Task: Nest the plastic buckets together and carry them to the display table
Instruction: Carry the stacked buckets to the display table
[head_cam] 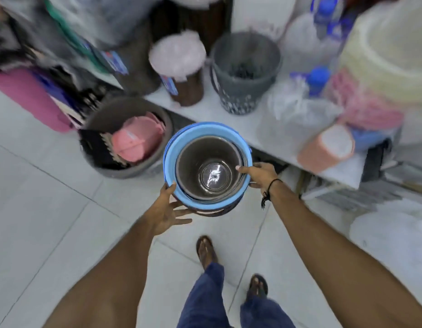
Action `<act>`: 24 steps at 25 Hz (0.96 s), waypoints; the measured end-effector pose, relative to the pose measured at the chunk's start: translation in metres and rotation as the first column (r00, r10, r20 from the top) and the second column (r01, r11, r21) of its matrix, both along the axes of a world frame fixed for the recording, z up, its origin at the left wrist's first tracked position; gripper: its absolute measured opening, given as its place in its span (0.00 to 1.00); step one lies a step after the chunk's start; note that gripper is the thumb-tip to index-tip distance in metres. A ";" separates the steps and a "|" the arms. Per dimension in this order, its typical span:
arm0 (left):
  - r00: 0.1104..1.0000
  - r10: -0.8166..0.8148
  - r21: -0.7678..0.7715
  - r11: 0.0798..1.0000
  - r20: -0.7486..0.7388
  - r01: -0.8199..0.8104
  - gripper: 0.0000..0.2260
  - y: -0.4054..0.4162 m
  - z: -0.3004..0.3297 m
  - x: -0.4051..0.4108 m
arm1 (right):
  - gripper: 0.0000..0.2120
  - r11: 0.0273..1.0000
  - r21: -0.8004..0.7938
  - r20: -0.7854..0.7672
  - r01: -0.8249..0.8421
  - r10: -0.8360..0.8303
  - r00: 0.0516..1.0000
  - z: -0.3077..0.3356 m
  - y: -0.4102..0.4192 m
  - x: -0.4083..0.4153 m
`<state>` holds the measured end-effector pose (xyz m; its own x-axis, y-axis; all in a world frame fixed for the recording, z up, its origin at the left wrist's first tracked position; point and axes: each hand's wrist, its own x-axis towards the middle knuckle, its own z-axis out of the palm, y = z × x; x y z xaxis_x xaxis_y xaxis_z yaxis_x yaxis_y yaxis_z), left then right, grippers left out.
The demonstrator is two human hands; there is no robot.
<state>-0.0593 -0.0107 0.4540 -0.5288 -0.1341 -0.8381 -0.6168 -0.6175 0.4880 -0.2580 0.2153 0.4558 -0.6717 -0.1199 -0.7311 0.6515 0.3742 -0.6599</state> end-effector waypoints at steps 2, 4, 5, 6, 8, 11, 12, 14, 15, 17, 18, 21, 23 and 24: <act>0.998 0.006 -0.046 0.999 -0.056 -0.009 0.25 -0.038 0.049 -0.016 | 0.24 1.000 -0.016 -0.068 -0.024 0.022 0.997 0.046 -0.038 -0.019; 0.994 -0.009 -0.118 0.993 -0.105 -0.004 0.25 -0.075 0.101 -0.036 | 0.30 0.998 -0.032 -0.134 -0.055 0.050 0.990 0.091 -0.073 -0.045; 0.991 -0.013 -0.152 0.988 -0.135 -0.008 0.24 -0.093 0.124 -0.051 | 0.32 0.997 -0.057 -0.180 -0.059 0.048 0.983 0.113 -0.086 -0.059; 0.986 -0.012 -0.179 0.984 -0.166 -0.019 0.24 -0.108 0.145 -0.065 | 0.34 0.996 -0.069 -0.204 -0.063 0.047 0.978 0.132 -0.098 -0.073; 0.970 -0.057 -0.225 0.974 -0.237 0.002 0.29 -0.131 0.185 -0.094 | 0.38 0.994 -0.097 -0.272 -0.047 0.019 0.962 0.168 -0.116 -0.101; 0.942 -0.111 -0.215 0.976 -0.317 0.042 0.34 -0.147 0.231 -0.139 | 0.40 0.990 -0.131 -0.361 -0.044 -0.006 0.932 0.217 -0.127 -0.147; 0.932 -0.108 -0.207 0.978 -0.345 0.037 0.34 -0.146 0.244 -0.155 | 0.41 0.989 -0.144 -0.372 -0.039 -0.018 0.928 0.235 -0.127 -0.158; 0.917 -0.102 -0.188 0.982 -0.386 0.030 0.33 -0.145 0.262 -0.191 | 0.41 0.987 -0.162 -0.405 0.003 -0.070 0.912 0.259 -0.124 -0.192; 0.913 -0.085 -0.170 0.985 -0.399 0.018 0.32 -0.143 0.267 -0.208 | 0.40 0.987 -0.156 -0.425 0.027 -0.092 0.900 0.273 -0.121 -0.203; 0.904 -0.058 -0.160 0.987 -0.424 -0.011 0.31 -0.138 0.271 -0.242 | 0.38 0.992 -0.119 -0.437 0.031 -0.080 0.896 0.285 -0.113 -0.234; 0.898 -0.060 -0.178 0.984 -0.437 -0.021 0.29 -0.135 0.271 -0.263 | 0.39 0.993 -0.113 -0.441 0.033 -0.080 0.894 0.287 -0.110 -0.254; 0.899 -0.052 -0.180 0.983 -0.435 -0.030 0.28 -0.120 0.272 -0.323 | 0.33 0.995 -0.078 -0.465 0.064 -0.093 0.881 0.297 -0.100 -0.301; 0.901 -0.066 -0.186 0.982 -0.429 -0.016 0.27 -0.115 0.266 -0.368 | 0.19 0.992 -0.069 -0.482 0.110 -0.129 0.867 0.306 -0.096 -0.327; 0.902 -0.066 -0.185 0.983 -0.427 -0.016 0.27 -0.114 0.260 -0.389 | 0.16 0.991 -0.068 -0.489 0.116 -0.135 0.862 0.306 -0.094 -0.342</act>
